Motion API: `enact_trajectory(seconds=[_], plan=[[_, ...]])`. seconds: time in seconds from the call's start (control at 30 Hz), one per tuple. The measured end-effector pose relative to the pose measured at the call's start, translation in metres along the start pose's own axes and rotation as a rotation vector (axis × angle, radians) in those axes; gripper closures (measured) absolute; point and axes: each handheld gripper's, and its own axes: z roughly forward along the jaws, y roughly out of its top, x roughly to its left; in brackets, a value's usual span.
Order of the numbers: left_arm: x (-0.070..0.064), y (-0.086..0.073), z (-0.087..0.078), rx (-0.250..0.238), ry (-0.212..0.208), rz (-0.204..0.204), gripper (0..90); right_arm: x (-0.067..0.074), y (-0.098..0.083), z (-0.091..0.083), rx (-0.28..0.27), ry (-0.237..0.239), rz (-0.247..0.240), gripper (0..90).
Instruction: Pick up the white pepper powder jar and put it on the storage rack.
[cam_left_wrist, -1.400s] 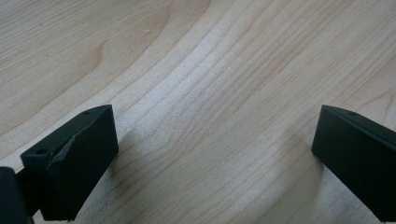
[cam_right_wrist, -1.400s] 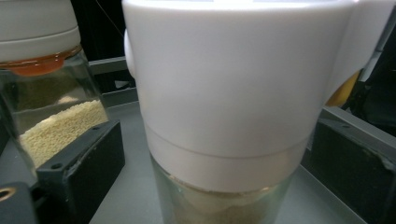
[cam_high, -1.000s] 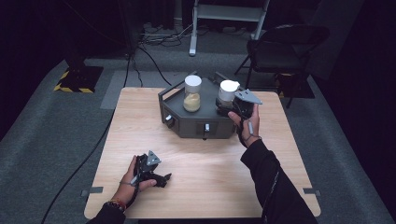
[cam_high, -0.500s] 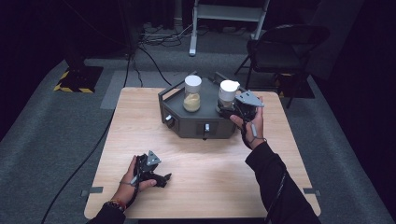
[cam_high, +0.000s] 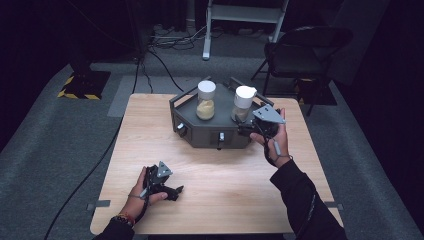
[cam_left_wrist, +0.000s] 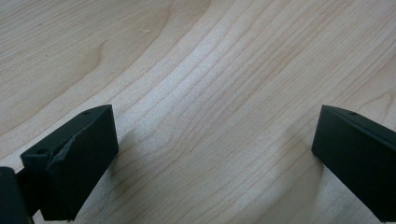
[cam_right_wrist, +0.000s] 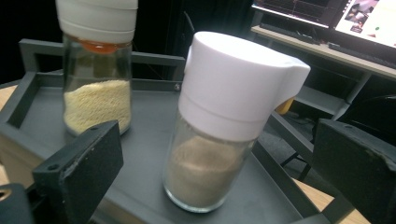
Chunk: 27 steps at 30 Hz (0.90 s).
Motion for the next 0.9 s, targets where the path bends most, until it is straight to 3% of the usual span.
enact_trajectory(seconds=[0.17,0.47,0.9], plan=[[0.000,0.000,0.000,0.000,0.000,0.000,0.0,0.000,-0.006,-0.010,-0.005,0.022,-0.026,1.8],[0.000,0.000,0.000,0.000,0.000,0.000,0.0,0.007,-0.023,-0.028,-0.045,0.032,-0.115,1.9],[0.000,0.000,0.000,-0.001,0.000,0.000,0.0,0.012,-0.045,-0.045,-0.015,0.064,-0.166,1.8]])
